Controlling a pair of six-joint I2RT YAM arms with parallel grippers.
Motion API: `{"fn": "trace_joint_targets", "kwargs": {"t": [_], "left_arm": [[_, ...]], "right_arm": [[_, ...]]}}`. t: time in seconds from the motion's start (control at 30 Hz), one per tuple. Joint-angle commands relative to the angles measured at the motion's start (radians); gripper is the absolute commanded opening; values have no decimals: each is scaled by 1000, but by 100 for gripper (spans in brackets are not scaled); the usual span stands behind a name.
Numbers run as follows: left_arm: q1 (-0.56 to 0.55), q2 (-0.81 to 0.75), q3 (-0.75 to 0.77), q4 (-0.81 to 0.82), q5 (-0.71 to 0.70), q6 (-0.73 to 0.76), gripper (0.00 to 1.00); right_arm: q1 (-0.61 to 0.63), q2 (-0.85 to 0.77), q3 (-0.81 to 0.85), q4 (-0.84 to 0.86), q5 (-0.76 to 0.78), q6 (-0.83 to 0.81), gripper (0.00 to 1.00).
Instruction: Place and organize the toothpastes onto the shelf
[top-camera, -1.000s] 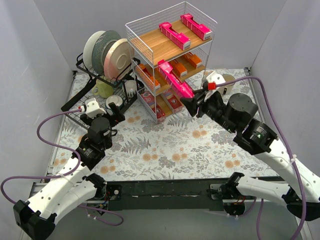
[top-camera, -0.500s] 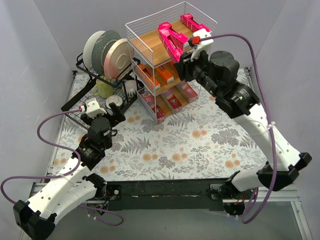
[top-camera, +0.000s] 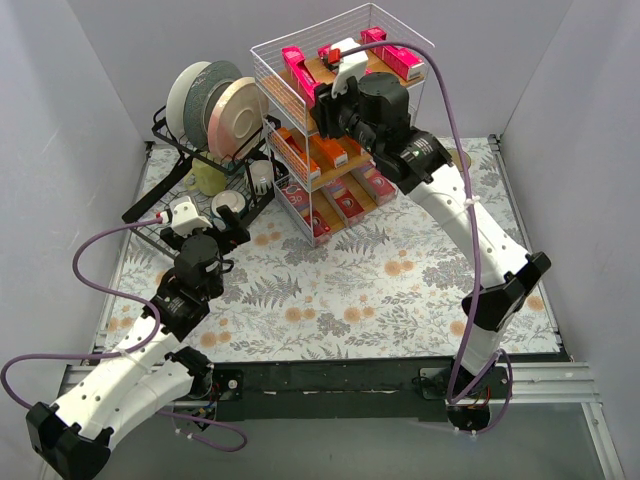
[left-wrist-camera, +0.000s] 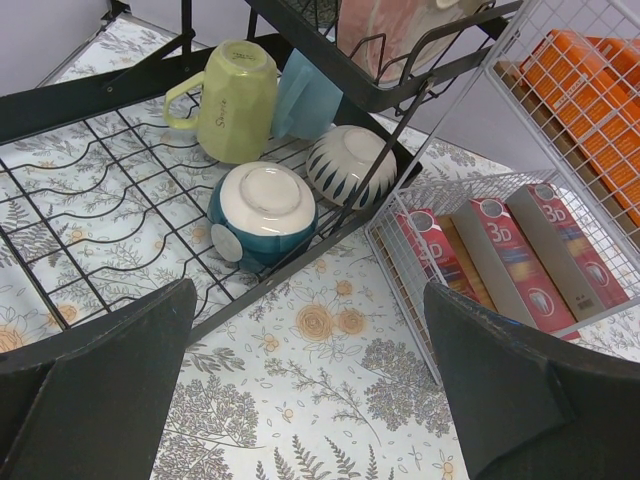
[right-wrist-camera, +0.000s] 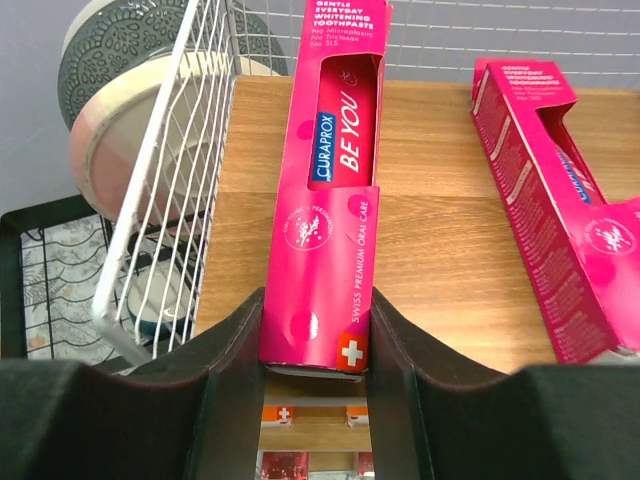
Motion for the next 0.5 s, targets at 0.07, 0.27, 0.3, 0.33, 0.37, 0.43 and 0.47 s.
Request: {"fn": "trace_joint_targets", "kwargs": {"t": [0.07,0.27,0.3,0.33,0.37,0.43,0.47], "left_arm": [[6,-15,0,-8,0,1,98],[7,-17,0,-11,1,0,98],[7,-15,0,-11,3,0,98],[7,-15,0,-11,4,0,98],[7,-15,0,-10,3,0,98],[7,-14,0,-11,4,0,98],[9,-14,2,-10,4,0,98]], "right_arm": [[-7,16,66,91,-46,10,43],[-7,16,55,100,-73,10,53],[-7,13,48,103,-77,33,54],[-9,3,40,109,-81,33,54],[-7,-2,22,112,-84,33,54],[-7,-16,5,126,-90,38,52],[-9,-22,-14,130,-99,40,52]]}}
